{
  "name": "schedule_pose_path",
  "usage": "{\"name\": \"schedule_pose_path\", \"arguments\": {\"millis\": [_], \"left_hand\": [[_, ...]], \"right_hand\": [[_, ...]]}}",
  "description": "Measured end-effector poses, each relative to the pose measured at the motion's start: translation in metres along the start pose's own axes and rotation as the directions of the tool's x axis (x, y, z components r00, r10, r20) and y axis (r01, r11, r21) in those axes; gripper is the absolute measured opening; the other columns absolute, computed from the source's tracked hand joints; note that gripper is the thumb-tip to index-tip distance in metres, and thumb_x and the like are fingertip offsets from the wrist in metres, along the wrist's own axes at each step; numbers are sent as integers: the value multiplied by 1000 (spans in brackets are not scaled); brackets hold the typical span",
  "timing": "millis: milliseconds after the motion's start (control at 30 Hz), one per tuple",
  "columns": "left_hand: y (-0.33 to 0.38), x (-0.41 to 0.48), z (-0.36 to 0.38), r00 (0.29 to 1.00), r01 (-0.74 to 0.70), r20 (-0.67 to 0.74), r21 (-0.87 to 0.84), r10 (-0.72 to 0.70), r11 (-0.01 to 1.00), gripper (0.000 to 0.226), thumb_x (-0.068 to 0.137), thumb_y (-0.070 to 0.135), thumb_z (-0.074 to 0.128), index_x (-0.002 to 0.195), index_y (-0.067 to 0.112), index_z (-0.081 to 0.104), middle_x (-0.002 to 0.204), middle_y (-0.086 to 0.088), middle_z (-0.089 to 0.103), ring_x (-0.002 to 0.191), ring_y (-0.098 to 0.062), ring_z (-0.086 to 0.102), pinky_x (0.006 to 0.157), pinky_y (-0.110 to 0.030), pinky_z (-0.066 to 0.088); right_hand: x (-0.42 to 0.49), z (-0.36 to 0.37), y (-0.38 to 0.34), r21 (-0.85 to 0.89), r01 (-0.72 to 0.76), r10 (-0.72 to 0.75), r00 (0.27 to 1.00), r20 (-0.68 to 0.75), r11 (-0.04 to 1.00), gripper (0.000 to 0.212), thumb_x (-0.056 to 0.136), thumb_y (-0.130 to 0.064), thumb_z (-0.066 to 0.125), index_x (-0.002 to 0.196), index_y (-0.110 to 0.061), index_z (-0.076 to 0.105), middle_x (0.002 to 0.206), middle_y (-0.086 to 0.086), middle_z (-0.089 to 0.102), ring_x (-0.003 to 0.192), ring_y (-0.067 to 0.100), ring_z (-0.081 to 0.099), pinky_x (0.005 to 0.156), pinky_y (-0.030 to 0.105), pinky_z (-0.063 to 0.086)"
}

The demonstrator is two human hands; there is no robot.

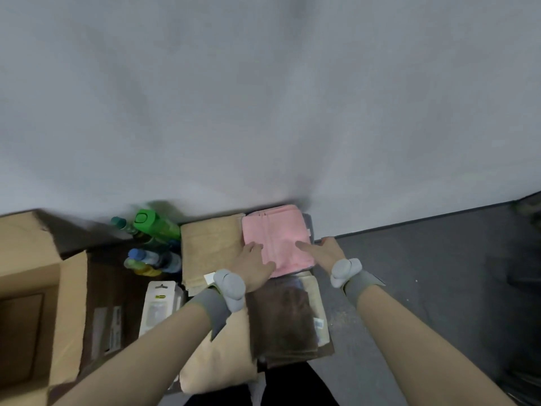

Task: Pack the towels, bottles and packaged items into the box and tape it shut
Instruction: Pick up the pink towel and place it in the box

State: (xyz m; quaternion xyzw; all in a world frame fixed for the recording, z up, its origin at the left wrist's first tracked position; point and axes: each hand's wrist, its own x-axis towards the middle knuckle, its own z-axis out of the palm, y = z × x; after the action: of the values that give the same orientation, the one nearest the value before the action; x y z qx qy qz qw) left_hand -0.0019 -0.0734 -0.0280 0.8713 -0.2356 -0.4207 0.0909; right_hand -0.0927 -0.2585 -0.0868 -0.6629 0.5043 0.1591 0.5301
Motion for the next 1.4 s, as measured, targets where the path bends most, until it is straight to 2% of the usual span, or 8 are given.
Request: {"name": "schedule_pose_path", "arguments": {"millis": [100, 200, 433, 600, 767, 1100, 1234, 1400], "left_hand": [[3, 7, 1, 1000, -10, 9, 37, 10, 999, 68, 102, 35, 46, 160, 9, 21, 168, -7, 17, 153, -25, 22, 121, -34, 25], [3, 17, 5, 995, -14, 97, 91, 5, 996, 65, 104, 39, 45, 160, 12, 24, 169, -6, 15, 153, -25, 24, 119, -31, 24], [5, 24, 8, 986, 17, 166, 72, -29, 997, 67, 102, 41, 47, 160, 15, 25, 170, -3, 8, 151, -26, 28, 118, -30, 27], [6, 25, 5, 981, 9, 194, 72, -22, 997, 67, 102, 43, 46, 160, 17, 25, 170, -2, 8, 151, -27, 29, 115, -30, 28], [7, 24, 6, 980, -5, 199, 97, -14, 995, 65, 102, 44, 45, 159, 18, 28, 169, 0, 13, 148, -30, 33, 112, -31, 31], [8, 23, 7, 975, 0, 221, 52, -11, 999, 67, 101, 47, 46, 159, 20, 27, 170, 4, 8, 150, -30, 28, 114, -32, 28], [7, 22, 8, 974, 8, 227, 19, -13, 1000, 67, 101, 47, 47, 159, 20, 29, 170, 3, 8, 151, -29, 26, 116, -33, 26], [4, 24, 11, 977, 39, 210, -70, -23, 997, 66, 100, 45, 49, 157, 16, 32, 169, 3, 15, 150, -27, 28, 111, -29, 27]], "right_hand": [[10, -2, -10, -5, -14, 14, 999, 49, 1000, 102, 82, -53, 82, 153, 3, 34, 146, 17, 54, 130, 32, 57, 100, 32, 46], [21, -3, -16, 7, -30, 30, 997, 70, 1000, 106, 84, -53, 81, 156, 3, 27, 150, 19, 51, 136, 34, 53, 110, 39, 45], [24, 9, -18, -44, -59, 62, 995, 76, 997, 89, 86, -56, 78, 144, 3, 45, 140, 18, 59, 127, 34, 60, 105, 40, 50], [23, 12, -10, -50, 34, -29, 996, 81, 998, 84, 85, -58, 77, 140, 2, 53, 137, 21, 61, 126, 38, 60, 103, 42, 49], [24, 10, -7, -107, 25, -19, 998, 62, 994, 69, 85, -52, 79, 131, -2, 63, 129, 17, 68, 119, 35, 65, 96, 38, 52], [23, 4, -2, -82, -37, 42, 998, 56, 996, 69, 77, -46, 87, 127, -2, 66, 123, 17, 70, 116, 36, 67, 101, 45, 56], [21, 5, -5, -53, -60, 64, 995, 75, 997, 61, 81, -38, 84, 125, 0, 66, 123, 18, 71, 116, 36, 68, 100, 43, 57], [19, 8, -10, 7, -152, 152, 988, 14, 988, 56, 79, -28, 86, 122, 1, 64, 119, 14, 70, 110, 31, 69, 94, 36, 56]]}}
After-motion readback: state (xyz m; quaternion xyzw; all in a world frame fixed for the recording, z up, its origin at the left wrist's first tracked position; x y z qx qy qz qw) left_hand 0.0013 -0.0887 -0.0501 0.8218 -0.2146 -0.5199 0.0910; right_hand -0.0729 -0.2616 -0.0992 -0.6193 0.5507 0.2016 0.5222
